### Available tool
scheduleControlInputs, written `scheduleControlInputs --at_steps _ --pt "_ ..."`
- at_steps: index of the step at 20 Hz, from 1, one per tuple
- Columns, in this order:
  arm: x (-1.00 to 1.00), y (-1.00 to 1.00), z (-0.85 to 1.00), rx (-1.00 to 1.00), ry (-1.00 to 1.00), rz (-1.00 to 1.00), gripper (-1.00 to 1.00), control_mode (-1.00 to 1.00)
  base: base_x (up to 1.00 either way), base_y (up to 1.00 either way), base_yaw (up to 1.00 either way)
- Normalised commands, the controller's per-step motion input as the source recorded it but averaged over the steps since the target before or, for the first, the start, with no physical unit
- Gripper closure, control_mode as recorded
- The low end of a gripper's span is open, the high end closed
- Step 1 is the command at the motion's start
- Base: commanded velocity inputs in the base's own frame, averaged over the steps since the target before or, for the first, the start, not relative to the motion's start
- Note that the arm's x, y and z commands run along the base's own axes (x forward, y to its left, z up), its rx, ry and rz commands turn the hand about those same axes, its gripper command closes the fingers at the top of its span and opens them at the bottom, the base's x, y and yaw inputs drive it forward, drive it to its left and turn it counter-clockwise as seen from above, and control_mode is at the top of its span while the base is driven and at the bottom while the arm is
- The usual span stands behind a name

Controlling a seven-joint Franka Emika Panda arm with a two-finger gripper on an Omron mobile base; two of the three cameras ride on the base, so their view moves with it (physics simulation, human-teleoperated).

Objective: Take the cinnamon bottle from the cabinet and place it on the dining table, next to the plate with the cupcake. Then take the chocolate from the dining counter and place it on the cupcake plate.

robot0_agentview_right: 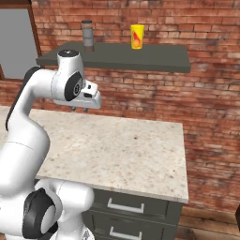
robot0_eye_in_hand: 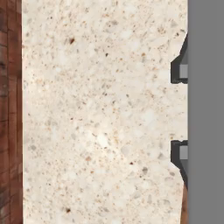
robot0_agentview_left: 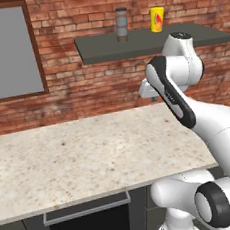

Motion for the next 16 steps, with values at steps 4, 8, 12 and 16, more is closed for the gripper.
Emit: scheduleControlInputs --at_steps 4,8,12,16 --pt "-0.05 0.00 -0.02 0.00 -0.02 0.00 -1.00 -1.00 0.00 0.00 0.00" --pt "0.18 -0.05 -0.01 -0.04 0.02 0.02 -1.00 -1.00 0.00 0.00 0.00" --pt "0.40 0.07 0.43 -0.08 -0.13 0.00 -1.00 -1.00 0.00 0.00 0.00" --pt "0.03 0.00 0.77 -0.05 -0.30 0.00 -1.00 -1.00 0.00 0.00 0.00"
